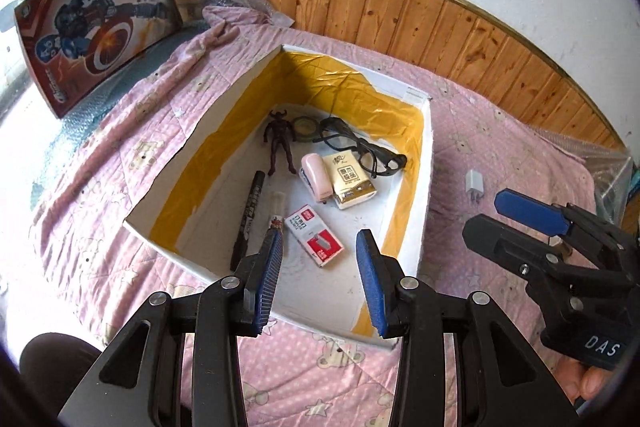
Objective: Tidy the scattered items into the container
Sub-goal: 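Release the pink dryer with the left gripper while the right drops the glasses inside, then move both open grippers toward the white charger and gold box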
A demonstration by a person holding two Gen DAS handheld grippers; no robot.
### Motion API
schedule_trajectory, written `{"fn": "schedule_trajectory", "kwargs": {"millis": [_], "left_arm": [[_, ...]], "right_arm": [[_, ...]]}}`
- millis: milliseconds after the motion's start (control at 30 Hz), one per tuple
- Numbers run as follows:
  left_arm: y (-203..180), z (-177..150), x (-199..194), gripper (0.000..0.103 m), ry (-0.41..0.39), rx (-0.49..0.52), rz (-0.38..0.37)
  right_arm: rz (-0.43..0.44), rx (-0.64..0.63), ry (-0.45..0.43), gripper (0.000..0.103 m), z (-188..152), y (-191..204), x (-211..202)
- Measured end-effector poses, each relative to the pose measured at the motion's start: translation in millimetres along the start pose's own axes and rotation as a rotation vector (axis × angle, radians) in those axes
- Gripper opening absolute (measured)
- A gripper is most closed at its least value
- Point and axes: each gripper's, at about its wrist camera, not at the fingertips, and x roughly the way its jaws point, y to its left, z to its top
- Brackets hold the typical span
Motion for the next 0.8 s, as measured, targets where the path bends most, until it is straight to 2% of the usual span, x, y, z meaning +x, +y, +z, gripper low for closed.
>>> {"fn": "schedule_trajectory", "kwargs": {"millis": [233, 367, 533, 800], "left_arm": [[-28, -33, -29, 0.042, -0.081, 0.074, -0.064], [-54, -52, -35, 0.043, -0.081, 0.13, -0.131], [-104, -64, -29, 0.045, -0.061, 0.215, -0.202], [-170, -54, 10, 0.046, 0.0, 0.29, -0.234]], "right_arm": [[0.026, 0.009, -0.03, 0.059, -49, -3, -37], [0.002, 0.034, -0.031, 0.06, -81, -20, -53], [-0.045, 0.168, -0.059, 0.065, -115, -72, -73], [-0.179, 0.447, -0.165, 0.066, -148, -173, -106]]}}
